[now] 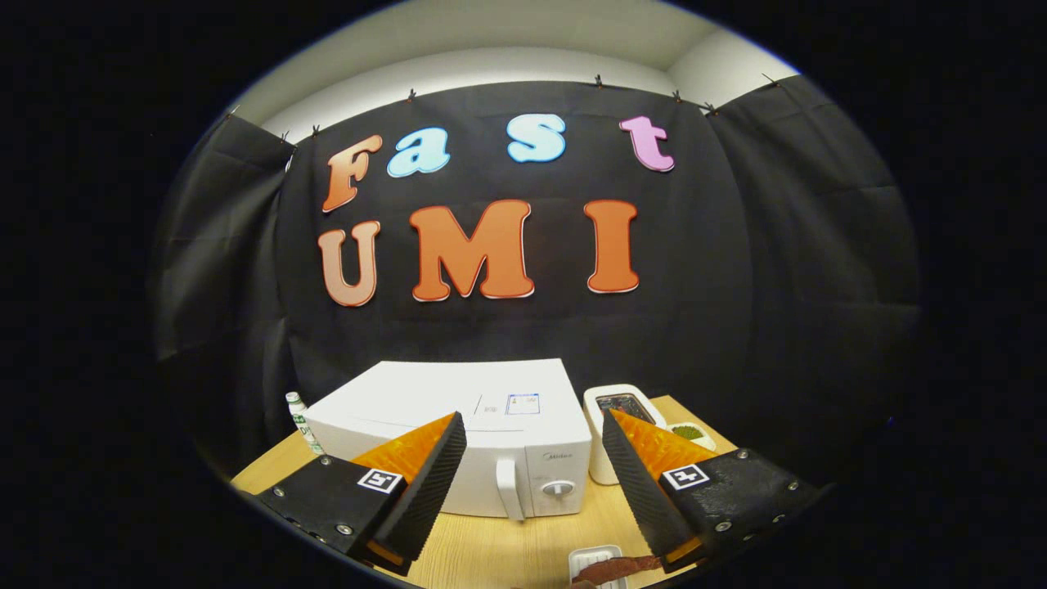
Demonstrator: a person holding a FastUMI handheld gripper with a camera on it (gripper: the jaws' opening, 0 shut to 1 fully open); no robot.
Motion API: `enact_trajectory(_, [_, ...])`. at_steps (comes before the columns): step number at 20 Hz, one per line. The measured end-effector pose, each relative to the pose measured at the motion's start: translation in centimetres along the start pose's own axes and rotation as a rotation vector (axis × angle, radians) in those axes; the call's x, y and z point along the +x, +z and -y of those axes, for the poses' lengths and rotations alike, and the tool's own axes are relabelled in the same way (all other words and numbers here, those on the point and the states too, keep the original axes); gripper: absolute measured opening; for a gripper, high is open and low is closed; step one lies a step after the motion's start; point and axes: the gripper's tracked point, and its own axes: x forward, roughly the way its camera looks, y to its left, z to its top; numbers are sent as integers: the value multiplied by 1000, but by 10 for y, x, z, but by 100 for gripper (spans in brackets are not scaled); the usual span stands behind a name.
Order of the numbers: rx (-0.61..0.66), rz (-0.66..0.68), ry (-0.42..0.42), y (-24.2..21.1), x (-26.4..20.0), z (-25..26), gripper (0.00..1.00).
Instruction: Open the microwave, put the food inside, and close the microwave door.
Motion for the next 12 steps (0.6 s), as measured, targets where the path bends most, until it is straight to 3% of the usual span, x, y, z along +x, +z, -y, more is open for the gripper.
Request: enact_trajectory(12, [-1, -255, 55, -125, 52, -29, 94])
